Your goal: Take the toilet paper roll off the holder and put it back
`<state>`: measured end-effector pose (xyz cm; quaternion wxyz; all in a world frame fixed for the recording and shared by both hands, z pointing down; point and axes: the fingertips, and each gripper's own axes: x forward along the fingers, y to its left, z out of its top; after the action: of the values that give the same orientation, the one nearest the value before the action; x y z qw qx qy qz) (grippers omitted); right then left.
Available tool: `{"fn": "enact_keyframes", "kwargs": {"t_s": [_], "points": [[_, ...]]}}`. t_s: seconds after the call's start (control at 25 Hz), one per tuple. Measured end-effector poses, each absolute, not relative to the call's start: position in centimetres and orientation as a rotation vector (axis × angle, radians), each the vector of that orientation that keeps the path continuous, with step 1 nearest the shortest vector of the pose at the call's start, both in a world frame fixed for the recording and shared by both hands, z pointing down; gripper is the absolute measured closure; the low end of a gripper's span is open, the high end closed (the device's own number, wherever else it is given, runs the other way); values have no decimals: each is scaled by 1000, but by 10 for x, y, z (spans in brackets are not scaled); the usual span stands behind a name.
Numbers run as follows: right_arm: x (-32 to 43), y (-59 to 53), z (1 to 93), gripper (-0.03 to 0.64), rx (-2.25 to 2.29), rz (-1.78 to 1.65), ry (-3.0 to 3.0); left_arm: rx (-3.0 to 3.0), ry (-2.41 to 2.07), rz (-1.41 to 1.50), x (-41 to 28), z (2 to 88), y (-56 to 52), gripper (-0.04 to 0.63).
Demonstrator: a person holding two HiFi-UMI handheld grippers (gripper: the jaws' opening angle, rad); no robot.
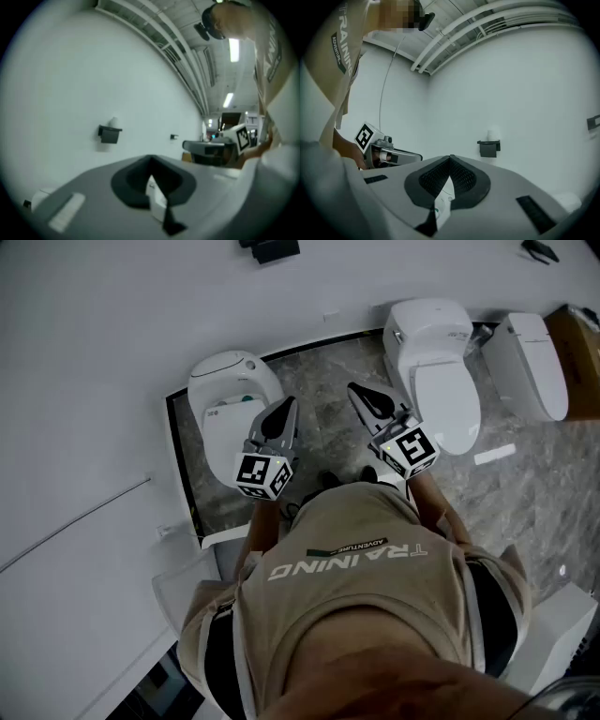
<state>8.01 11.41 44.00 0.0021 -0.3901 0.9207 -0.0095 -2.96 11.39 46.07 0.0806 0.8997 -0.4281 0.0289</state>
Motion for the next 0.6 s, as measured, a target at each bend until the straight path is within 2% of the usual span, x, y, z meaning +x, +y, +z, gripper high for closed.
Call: {"fn": "enact_keyframes", "kwargs": {"t_s": [0.6], "points": [[62, 120, 446, 603, -1233, -50, 2911, 2672, -1286, 42, -52, 465, 125, 595]]}}
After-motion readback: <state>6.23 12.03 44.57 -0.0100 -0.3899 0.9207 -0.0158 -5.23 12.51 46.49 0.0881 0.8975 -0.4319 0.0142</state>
